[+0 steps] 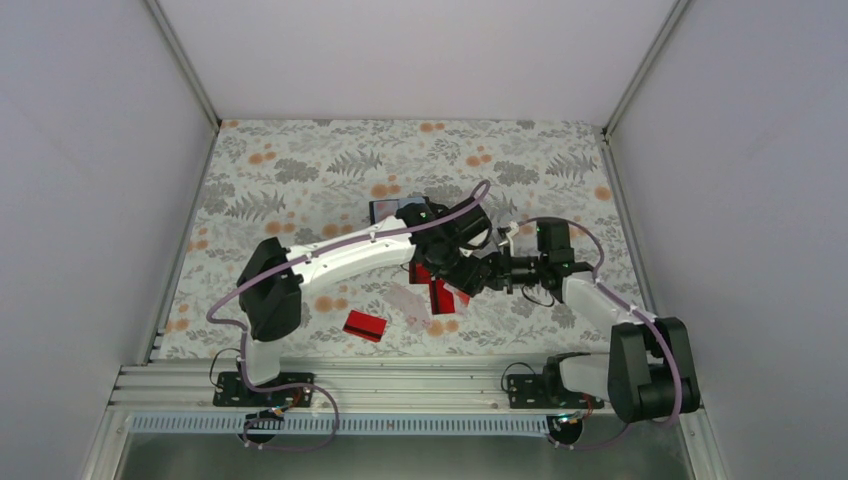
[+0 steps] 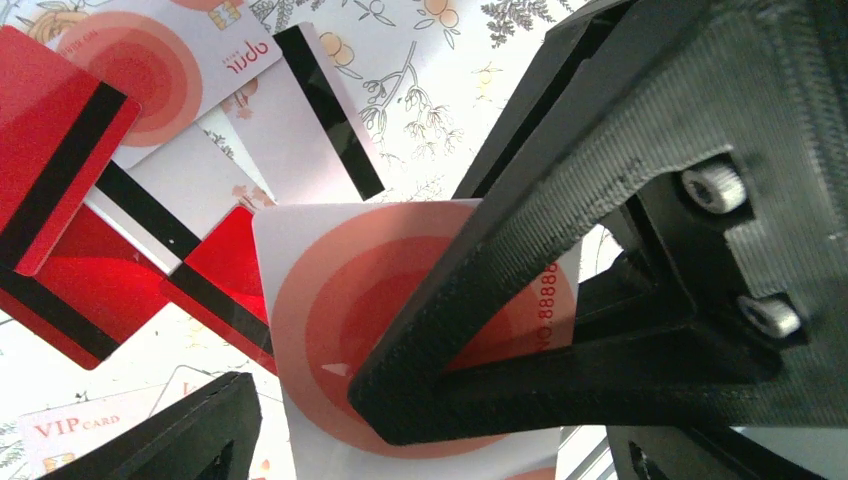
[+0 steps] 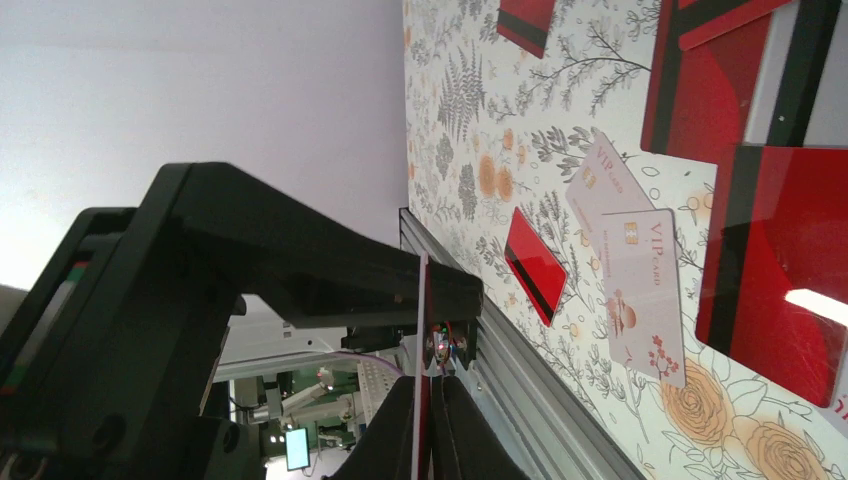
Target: Put the credit cards into the card holder
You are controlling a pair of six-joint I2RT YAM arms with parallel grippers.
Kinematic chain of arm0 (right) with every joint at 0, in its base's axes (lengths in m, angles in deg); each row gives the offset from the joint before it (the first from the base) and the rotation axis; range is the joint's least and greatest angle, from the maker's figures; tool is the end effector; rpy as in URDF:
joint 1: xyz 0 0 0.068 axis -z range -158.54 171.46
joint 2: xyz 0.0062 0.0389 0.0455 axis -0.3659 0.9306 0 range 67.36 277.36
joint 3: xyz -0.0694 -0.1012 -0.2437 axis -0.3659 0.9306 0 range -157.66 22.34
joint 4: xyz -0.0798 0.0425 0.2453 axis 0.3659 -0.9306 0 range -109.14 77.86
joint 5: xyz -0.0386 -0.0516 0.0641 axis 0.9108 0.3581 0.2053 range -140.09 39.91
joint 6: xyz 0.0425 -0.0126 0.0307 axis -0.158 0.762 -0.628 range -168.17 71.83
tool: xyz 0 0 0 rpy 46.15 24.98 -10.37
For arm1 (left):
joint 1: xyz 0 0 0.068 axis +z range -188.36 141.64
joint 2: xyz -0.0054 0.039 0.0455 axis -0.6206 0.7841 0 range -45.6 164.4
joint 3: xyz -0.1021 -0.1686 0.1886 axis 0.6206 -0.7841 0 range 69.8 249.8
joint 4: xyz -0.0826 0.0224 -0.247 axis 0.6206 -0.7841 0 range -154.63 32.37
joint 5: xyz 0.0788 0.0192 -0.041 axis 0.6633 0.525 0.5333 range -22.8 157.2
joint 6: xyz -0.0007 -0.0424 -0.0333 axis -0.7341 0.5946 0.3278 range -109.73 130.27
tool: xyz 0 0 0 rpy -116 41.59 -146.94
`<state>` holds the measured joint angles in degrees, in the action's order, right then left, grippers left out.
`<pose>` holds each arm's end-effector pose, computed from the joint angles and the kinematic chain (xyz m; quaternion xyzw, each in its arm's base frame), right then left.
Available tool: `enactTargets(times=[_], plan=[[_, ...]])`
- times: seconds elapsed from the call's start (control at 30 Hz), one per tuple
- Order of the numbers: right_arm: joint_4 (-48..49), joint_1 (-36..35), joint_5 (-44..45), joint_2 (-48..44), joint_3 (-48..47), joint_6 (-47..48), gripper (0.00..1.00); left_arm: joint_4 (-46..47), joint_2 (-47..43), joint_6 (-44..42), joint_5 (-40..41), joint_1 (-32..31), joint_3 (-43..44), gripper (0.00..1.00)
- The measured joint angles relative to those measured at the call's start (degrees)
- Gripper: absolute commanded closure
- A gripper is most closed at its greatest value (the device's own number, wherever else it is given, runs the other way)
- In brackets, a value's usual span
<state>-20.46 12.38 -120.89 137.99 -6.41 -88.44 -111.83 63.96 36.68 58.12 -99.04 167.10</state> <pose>0.2017 0.0663 0.1779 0.0161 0.7912 0.6108 0.0247 0.1931 -0.3550 0.2688 0.3029 0.9278 -0.1962 0.0940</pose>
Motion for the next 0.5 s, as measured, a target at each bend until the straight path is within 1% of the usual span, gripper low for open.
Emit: enactTargets(times=[0.1,0.3,0.43,0.5], plan=[[0.6,0.0,-0.4,-0.6,0.0,0.0,0.96,-0.7,-0.3,0.0,-0.2,0.3,0.4,0.00],[1.3,0.0,-1.6,-1.4,-0.7,-0.2,0.96,-0.9,-4.8,-0.1,-0.6,2.6,0.4,0.00],[1.2,-0.1,-2.6,-1.7,-2.1,-0.5,0.96,-0.3,-8.9,-1.5,-2.8,6.9,1.0,0.00],[1.1,-0.2,-3.0,-1.7,-3.3,-0.7,0.96,-0.3,-11.0,-2.8,-5.5,9.7,1.0,0.00]])
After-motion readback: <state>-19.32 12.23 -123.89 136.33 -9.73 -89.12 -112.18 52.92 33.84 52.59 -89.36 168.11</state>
